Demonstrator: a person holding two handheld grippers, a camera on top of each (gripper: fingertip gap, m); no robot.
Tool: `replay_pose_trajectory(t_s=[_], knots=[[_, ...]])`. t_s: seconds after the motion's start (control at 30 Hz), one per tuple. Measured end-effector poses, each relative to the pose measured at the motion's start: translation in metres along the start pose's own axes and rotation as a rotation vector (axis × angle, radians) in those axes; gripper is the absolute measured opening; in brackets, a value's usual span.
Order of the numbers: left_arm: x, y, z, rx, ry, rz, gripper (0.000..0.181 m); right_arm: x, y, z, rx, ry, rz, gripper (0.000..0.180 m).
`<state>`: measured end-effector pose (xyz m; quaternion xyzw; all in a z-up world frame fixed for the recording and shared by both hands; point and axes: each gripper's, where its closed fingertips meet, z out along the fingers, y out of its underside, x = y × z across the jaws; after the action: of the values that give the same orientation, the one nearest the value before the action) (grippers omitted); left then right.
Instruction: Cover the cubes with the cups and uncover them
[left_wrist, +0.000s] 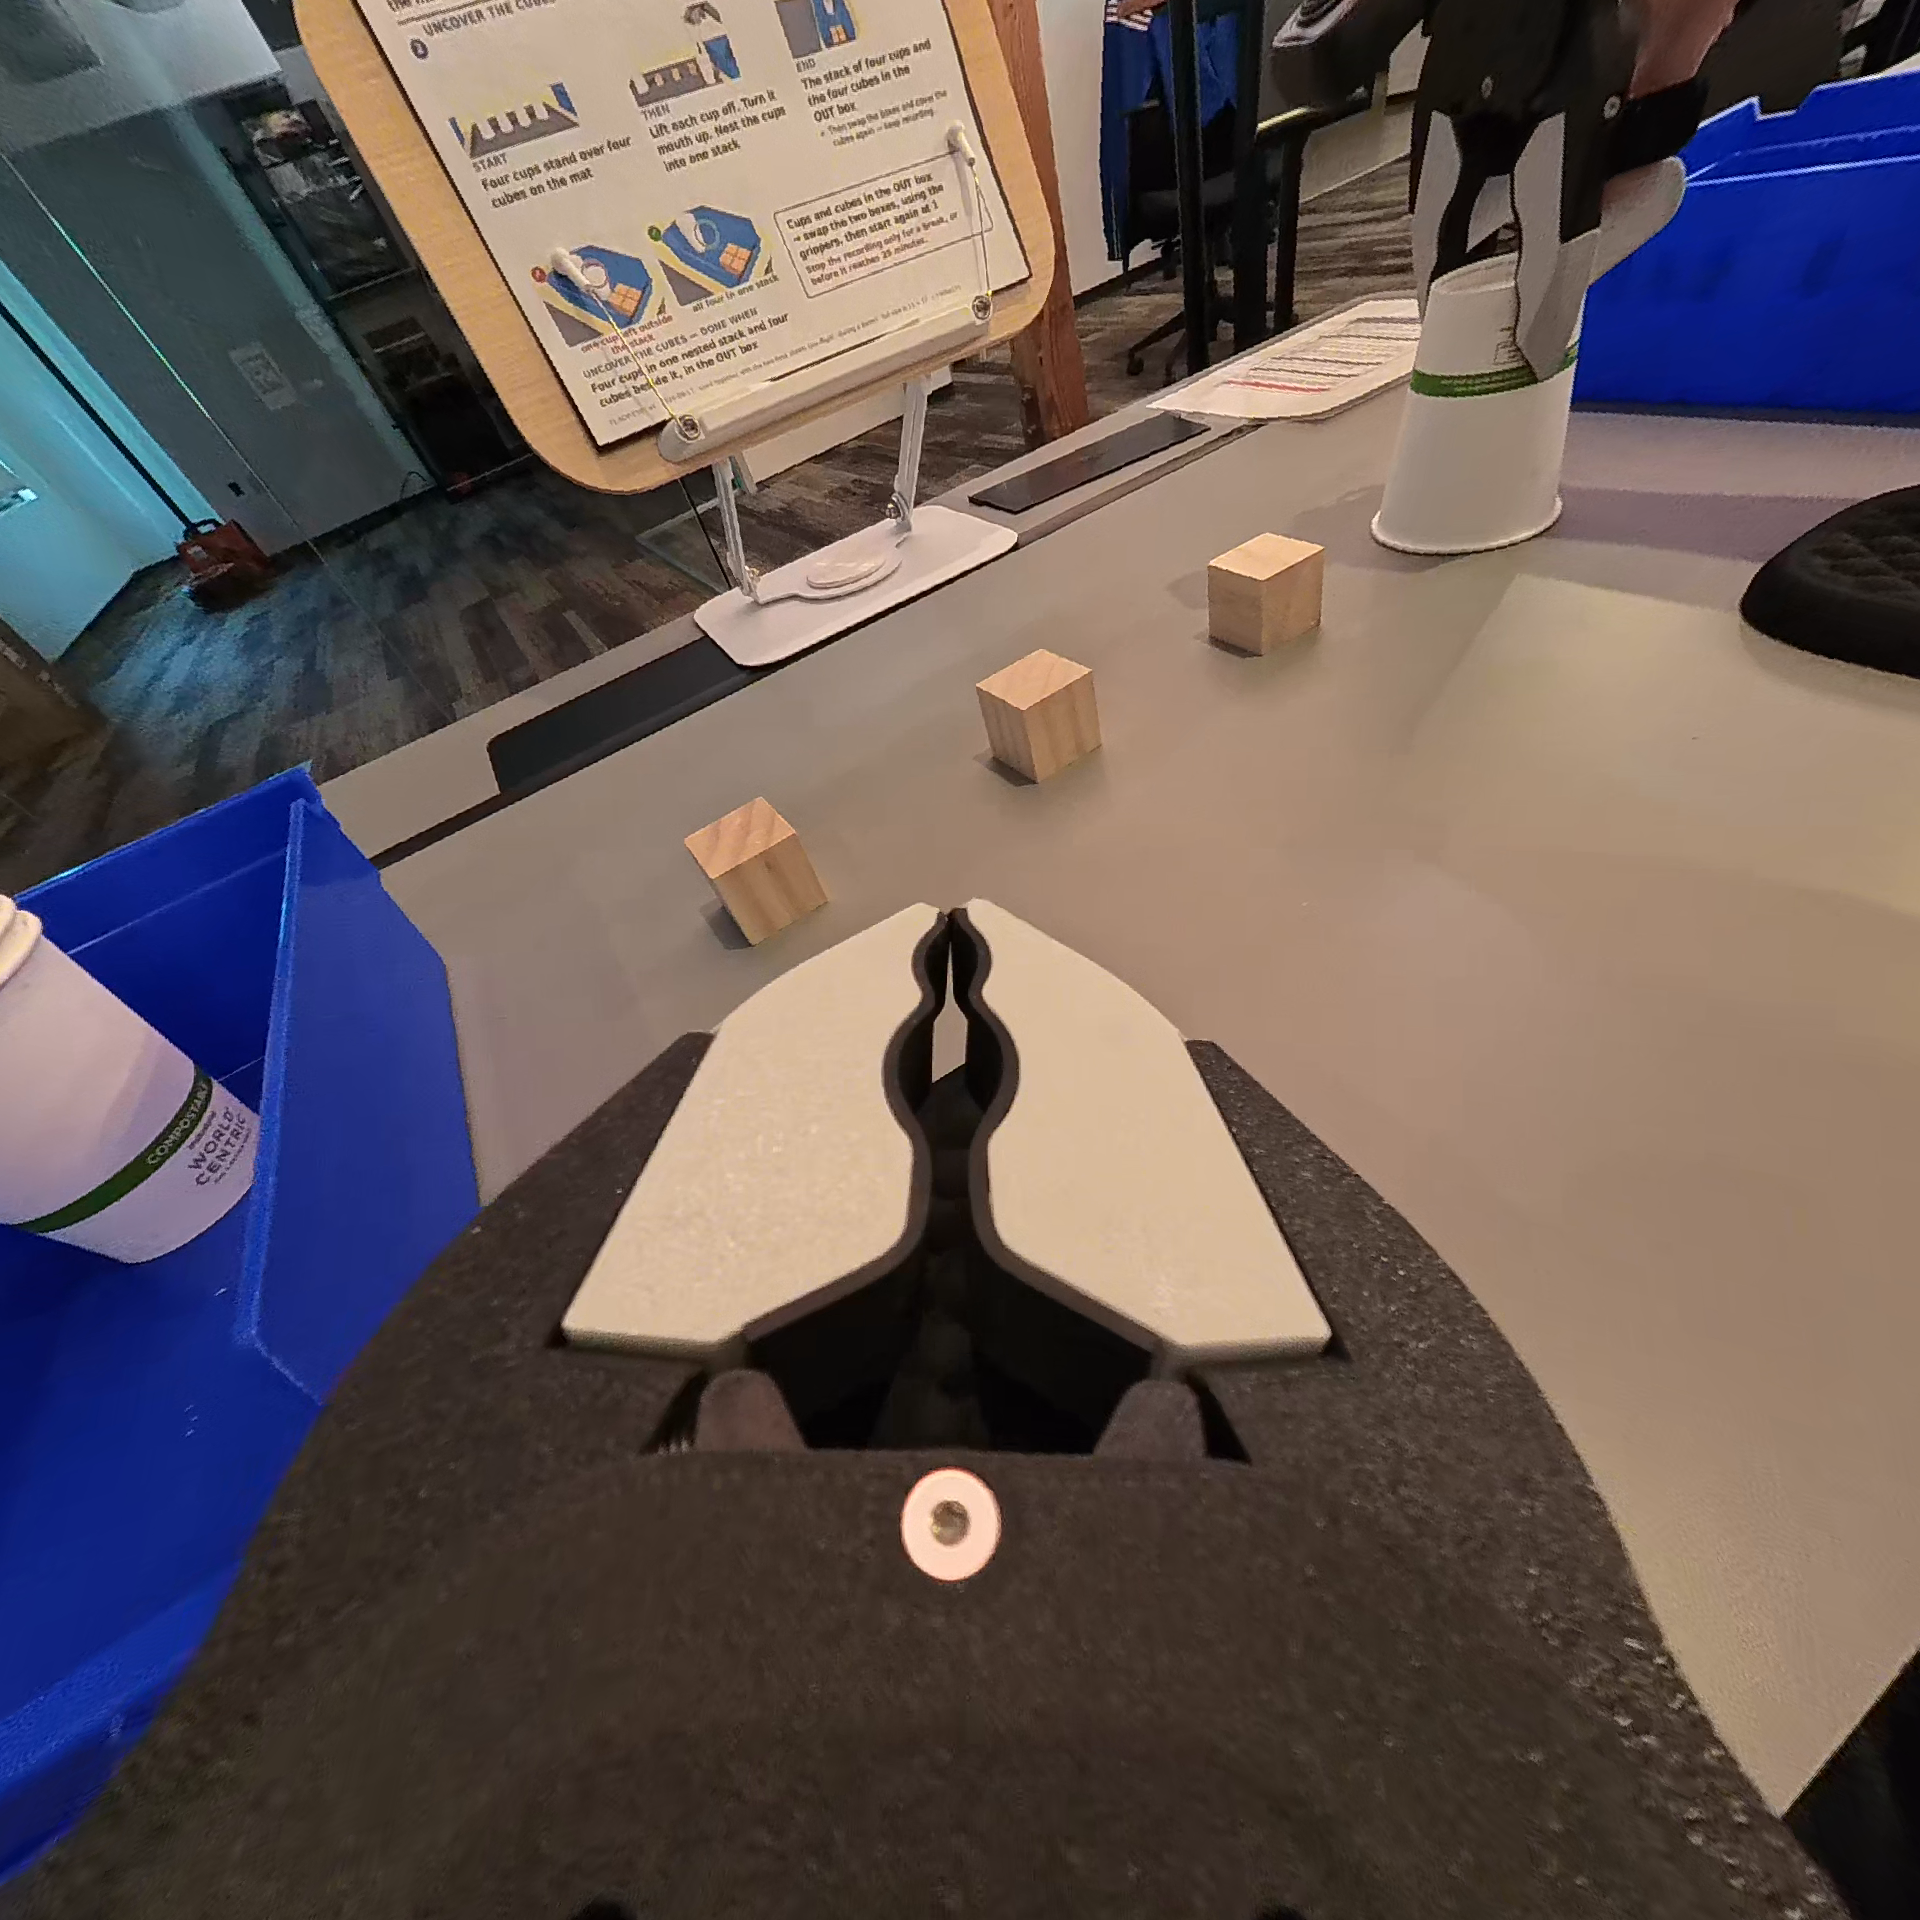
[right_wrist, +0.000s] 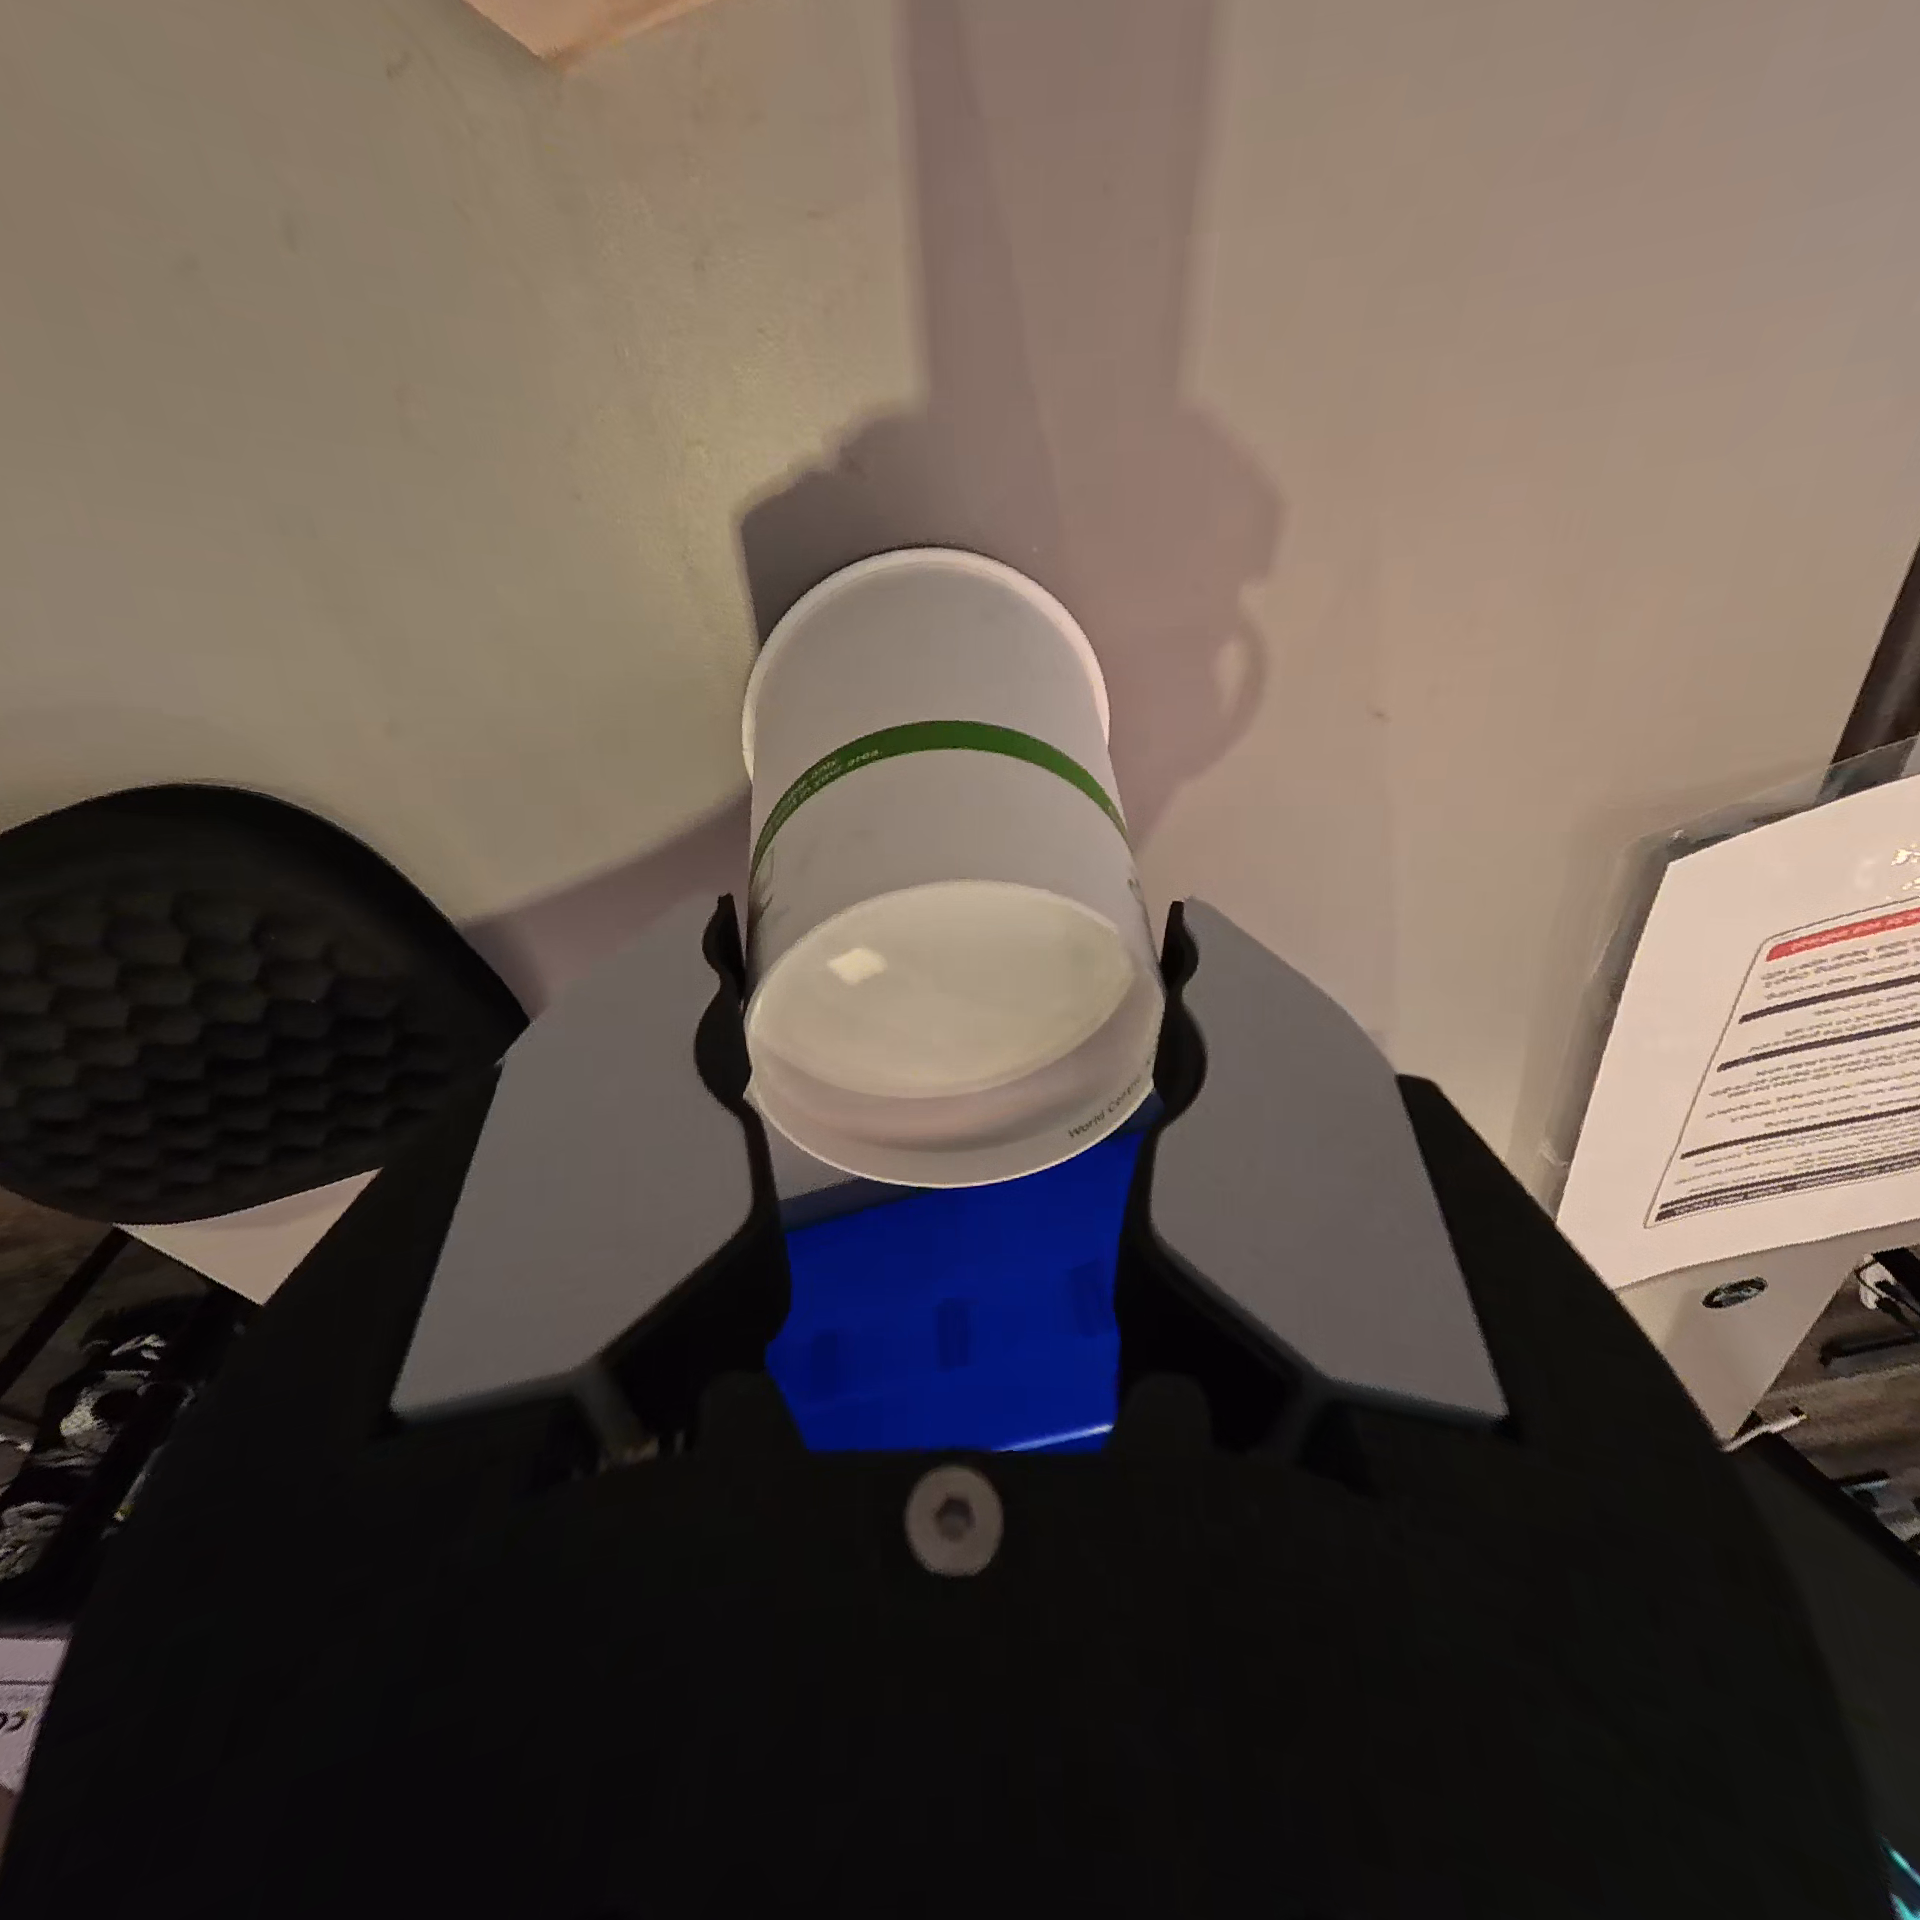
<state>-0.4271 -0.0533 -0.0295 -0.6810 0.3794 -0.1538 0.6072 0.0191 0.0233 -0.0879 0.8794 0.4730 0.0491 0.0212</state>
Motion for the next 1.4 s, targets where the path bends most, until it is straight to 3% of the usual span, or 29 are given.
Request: replay_pose_trajectory(t_s=[0.23, 0.4, 0.5, 0.6, 0.67, 0.77, 0.93, 1.03, 1.2, 1.4], knots=[[0.004, -0.002, -0.001, 0.009, 0.015, -0.013, 0.0, 0.0, -0.005, -0.012, 0.079, 0.018, 0.009, 0.085], [0.002, -0.004, -0.004, 0.017, 0.013, -0.026, 0.0, 0.008, -0.01, -0.062, 0.2, 0.154, -0.006, 0.093], [-0.012, -0.004, -0.007, -0.021, -0.021, -0.012, 0.003, 0.0, -0.03, -0.115, 0.442, 0.237, -0.034, 0.092], [-0.036, -0.01, -0.013, -0.064, -0.027, -0.015, 0.008, -0.035, -0.058, -0.176, 0.809, 0.248, -0.126, 0.084], [-0.065, -0.017, -0.015, -0.111, -0.044, -0.009, 0.012, -0.074, -0.074, -0.213, 1.08, 0.199, -0.228, 0.078], [-0.13, -0.021, -0.014, -0.254, -0.127, 0.06, 0.017, -0.118, -0.08, -0.242, 1.321, 0.18, -0.339, 0.064], [-0.221, -0.012, 0.001, -0.521, -0.172, 0.219, 0.019, -0.149, -0.086, -0.244, 1.464, 0.2, -0.425, 0.058], [-0.25, 0.002, 0.016, -0.63, -0.154, 0.242, 0.018, -0.139, -0.088, -0.233, 1.417, 0.202, -0.394, 0.058], [-0.273, 0.023, 0.043, -0.713, -0.1, 0.242, 0.007, -0.137, -0.08, -0.208, 1.37, 0.14, -0.411, 0.053], [-0.291, 0.054, 0.052, -0.846, -0.095, 0.173, 0.007, -0.133, -0.065, -0.21, 1.401, 0.141, -0.385, 0.051]])
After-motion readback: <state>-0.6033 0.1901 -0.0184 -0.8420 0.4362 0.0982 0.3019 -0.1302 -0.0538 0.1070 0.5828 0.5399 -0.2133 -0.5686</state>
